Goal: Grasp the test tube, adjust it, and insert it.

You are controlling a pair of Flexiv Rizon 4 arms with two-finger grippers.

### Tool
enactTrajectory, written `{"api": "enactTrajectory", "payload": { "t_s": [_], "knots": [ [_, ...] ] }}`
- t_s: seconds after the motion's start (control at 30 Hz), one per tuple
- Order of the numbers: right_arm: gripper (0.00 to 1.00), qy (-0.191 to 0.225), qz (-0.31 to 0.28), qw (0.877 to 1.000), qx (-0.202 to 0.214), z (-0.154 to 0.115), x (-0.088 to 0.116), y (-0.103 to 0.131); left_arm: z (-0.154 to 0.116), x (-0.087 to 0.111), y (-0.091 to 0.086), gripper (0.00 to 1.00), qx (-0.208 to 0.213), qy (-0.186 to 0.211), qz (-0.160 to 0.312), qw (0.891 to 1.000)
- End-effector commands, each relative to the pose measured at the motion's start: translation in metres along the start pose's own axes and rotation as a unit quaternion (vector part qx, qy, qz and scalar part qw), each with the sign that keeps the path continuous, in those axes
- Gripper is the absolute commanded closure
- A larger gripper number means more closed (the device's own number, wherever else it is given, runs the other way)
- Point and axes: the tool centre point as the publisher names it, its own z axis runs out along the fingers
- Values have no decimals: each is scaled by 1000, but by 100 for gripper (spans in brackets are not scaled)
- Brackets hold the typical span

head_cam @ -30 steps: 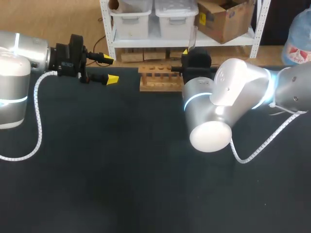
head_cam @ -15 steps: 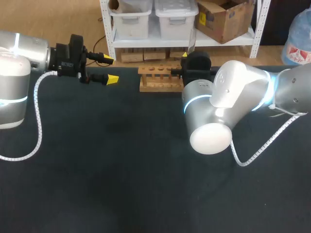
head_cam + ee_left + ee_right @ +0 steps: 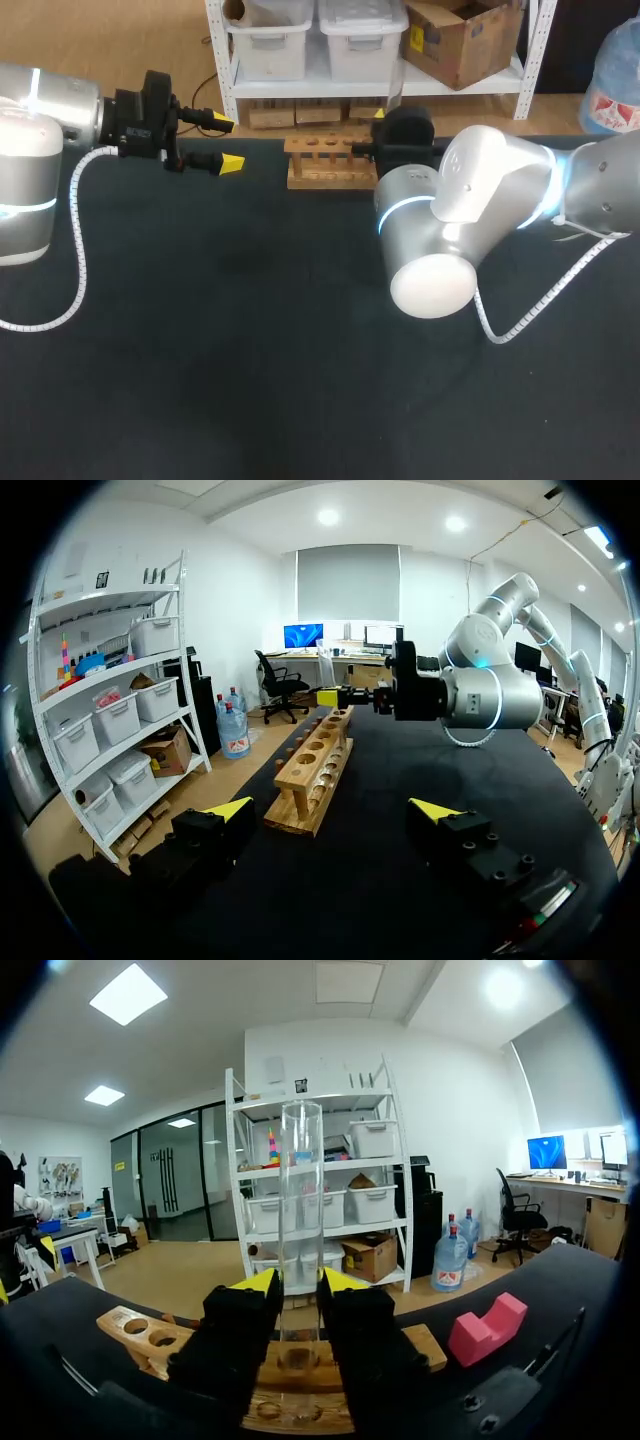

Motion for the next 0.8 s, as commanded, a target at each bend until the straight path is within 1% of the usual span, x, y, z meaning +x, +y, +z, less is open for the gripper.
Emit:
{"api": "enactTrajectory", "payload": {
  "t_s": [0.03,0.07,0.17,0.4,0.5,0.6,0.7,0.8],
  "knots": [
    [34,-1,0,932,-363,1,2,-3,0,1,-2,0,-3,-1,1,1000],
    [24,0,0,932,-363,1,2,-3,0,1,-2,0,-3,-1,1,1000],
    [0,0,-1,932,-363,0,1,-4,0,1,-2,0,-3,-1,1,1000],
    [0,-1,-4,932,-362,-4,-6,-5,0,1,-2,0,-3,-1,1,1000],
    [0,0,-7,932,-363,-8,-12,-6,0,1,-2,0,-3,-1,1,1000],
    [0,3,-11,929,-370,-14,-19,-6,0,1,-2,0,-3,-1,1,1000],
    [0,15,-16,922,-387,-22,-25,-7,0,1,-2,0,-3,-1,1,1000],
    [0,36,-19,906,-420,-32,-27,-8,0,1,-2,0,-3,-1,1,1000]
  ]
}}
